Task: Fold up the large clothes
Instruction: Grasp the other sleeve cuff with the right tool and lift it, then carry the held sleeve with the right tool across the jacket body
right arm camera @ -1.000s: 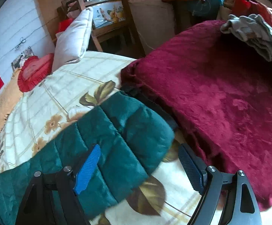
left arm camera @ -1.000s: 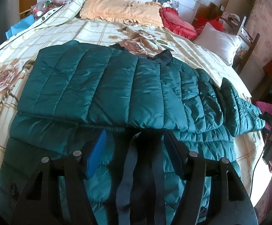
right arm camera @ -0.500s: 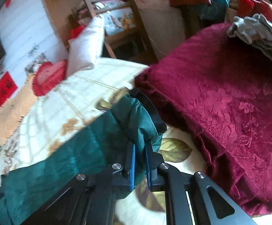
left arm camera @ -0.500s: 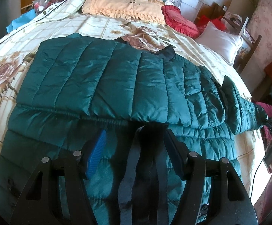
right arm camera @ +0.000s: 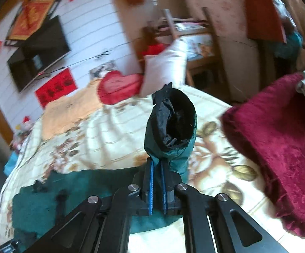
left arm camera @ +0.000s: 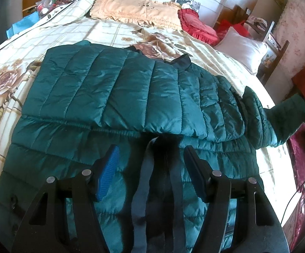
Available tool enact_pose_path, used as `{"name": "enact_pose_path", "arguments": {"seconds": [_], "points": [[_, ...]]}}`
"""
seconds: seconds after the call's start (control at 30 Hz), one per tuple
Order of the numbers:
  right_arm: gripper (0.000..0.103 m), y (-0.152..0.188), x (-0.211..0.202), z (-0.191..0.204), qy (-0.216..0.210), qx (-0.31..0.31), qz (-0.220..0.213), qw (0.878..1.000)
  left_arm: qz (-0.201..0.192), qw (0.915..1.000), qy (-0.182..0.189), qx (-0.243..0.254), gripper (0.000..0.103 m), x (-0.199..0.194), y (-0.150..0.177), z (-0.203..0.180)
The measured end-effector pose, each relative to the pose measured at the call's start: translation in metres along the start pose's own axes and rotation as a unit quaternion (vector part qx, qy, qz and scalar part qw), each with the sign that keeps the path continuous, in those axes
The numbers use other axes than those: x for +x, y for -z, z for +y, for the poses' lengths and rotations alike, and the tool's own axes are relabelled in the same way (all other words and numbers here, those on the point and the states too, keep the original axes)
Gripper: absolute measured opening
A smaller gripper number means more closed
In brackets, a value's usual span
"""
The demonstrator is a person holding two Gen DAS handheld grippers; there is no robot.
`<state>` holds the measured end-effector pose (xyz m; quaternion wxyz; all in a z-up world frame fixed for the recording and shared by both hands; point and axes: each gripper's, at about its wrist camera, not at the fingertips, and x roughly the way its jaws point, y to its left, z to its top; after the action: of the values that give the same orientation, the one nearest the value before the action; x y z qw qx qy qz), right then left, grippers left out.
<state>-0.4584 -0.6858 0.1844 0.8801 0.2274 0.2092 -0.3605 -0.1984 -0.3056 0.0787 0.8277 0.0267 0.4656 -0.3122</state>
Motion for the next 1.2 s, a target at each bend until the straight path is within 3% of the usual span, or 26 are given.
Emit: {"name": "enact_pose_path", "arguments": {"seconds": [0.3,0.4,0.5,0.57,0.6,0.63,0.67,0.87,1.07,1.1,1.13,1.2], "points": [[0.0,0.006,-0.019,0.069,-0.095,-0.048,0.018,0.994,-0.014,0.9998,0.004,-0.016,0.064,-0.012,-0.002,0.012],[0.0,0.009,-0.021,0.09,-0.087,-0.083,0.01,0.993,-0.013,0.9997,0.006,-0.021,0.064,-0.013,-0.002,0.016],[0.003,0.005,-0.01,0.085,-0.09,-0.057,0.021,0.994,-0.015,0.9997,0.006,-0.02,0.064,-0.016,0.0,0.017],[0.026,0.006,0.007,0.077,-0.059,-0.064,0.048,0.995,-0.017,0.9997,0.004,-0.018,0.064,-0.017,0.0,0.018],[0.056,0.008,0.011,0.074,-0.051,-0.067,0.056,0.995,-0.017,0.9996,0.004,-0.02,0.064,-0.016,0.0,0.02],[0.075,0.014,0.018,0.07,-0.041,-0.073,0.066,0.994,-0.017,0.9996,0.003,-0.024,0.064,-0.016,0.0,0.023],[0.076,0.021,0.023,0.068,-0.034,-0.081,0.074,0.993,-0.015,0.9995,0.003,-0.028,0.064,-0.014,0.0,0.024],[0.076,0.052,0.05,0.063,-0.003,-0.129,0.107,0.986,-0.001,0.9994,0.005,-0.035,0.064,-0.003,0.002,0.023],[0.076,0.057,0.086,0.077,0.047,-0.145,0.106,0.983,0.007,0.9998,0.001,-0.02,0.064,0.001,0.006,0.016],[0.071,0.056,0.094,0.075,0.061,-0.136,0.11,0.983,0.007,0.9998,0.001,-0.019,0.064,0.001,0.006,0.016],[0.045,0.056,0.101,0.071,0.066,-0.124,0.117,0.983,0.005,0.9998,0.0,-0.018,0.064,-0.001,0.005,0.016],[0.019,0.057,0.108,0.06,0.06,-0.097,0.133,0.984,-0.001,0.9998,-0.001,-0.018,0.064,-0.005,0.004,0.019]]}}
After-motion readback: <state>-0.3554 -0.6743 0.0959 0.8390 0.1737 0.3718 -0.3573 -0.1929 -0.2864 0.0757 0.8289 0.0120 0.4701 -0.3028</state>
